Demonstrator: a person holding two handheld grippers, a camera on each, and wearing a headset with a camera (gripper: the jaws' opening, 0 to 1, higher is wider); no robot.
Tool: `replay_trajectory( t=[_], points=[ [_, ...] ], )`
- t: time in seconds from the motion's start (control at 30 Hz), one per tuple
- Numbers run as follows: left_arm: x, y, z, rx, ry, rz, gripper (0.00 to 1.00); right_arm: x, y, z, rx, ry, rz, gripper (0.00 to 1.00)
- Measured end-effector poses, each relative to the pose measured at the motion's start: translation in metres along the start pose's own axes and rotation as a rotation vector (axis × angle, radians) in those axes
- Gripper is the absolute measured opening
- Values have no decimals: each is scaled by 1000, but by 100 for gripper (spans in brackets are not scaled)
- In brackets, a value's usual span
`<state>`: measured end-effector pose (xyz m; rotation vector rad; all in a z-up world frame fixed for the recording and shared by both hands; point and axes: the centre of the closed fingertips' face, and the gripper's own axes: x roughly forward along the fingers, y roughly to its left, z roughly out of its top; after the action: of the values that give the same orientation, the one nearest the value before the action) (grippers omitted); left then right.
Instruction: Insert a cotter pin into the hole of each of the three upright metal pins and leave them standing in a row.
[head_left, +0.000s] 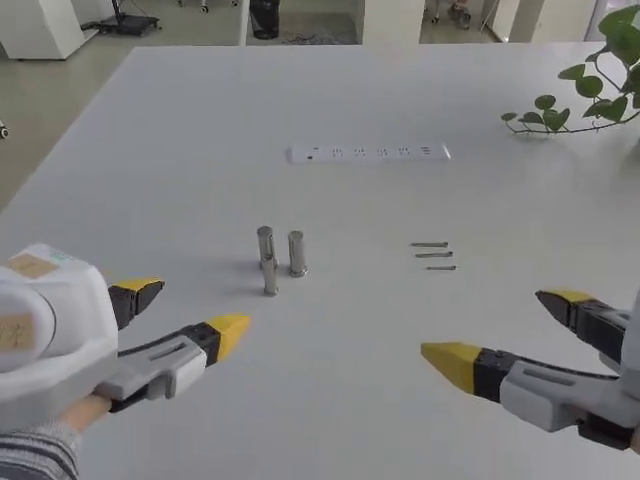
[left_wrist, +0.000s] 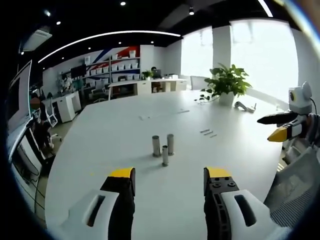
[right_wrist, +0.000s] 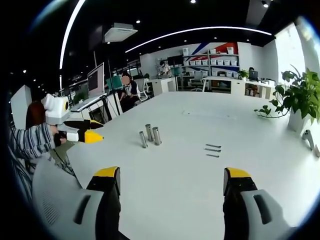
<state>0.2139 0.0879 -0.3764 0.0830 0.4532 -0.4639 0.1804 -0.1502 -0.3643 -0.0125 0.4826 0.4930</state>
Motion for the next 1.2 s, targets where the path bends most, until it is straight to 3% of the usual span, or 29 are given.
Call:
replay_trajectory(
  t=[0.4, 0.53, 0.6, 0.67, 0.9, 1.2],
  points=[
    [66, 4, -4, 68, 28, -91, 41, 22, -3, -4, -7, 53, 19, 77],
    [85, 4, -4, 69, 33, -113, 38, 29, -7, -6, -4, 72, 20, 76],
    [95, 6, -5, 30, 36, -124, 38, 33, -9, -4, 13, 73, 22, 75],
    [105, 6, -8, 45, 48, -131, 38, 35, -10, -3, 36, 70, 28, 74],
    [129, 5, -18, 81, 65, -171, 30, 44, -18, -4, 117, 65, 24, 72],
    [147, 3, -24, 125, 70, -222, 13, 52, -21, -13, 141, 91, 16, 70]
  ],
)
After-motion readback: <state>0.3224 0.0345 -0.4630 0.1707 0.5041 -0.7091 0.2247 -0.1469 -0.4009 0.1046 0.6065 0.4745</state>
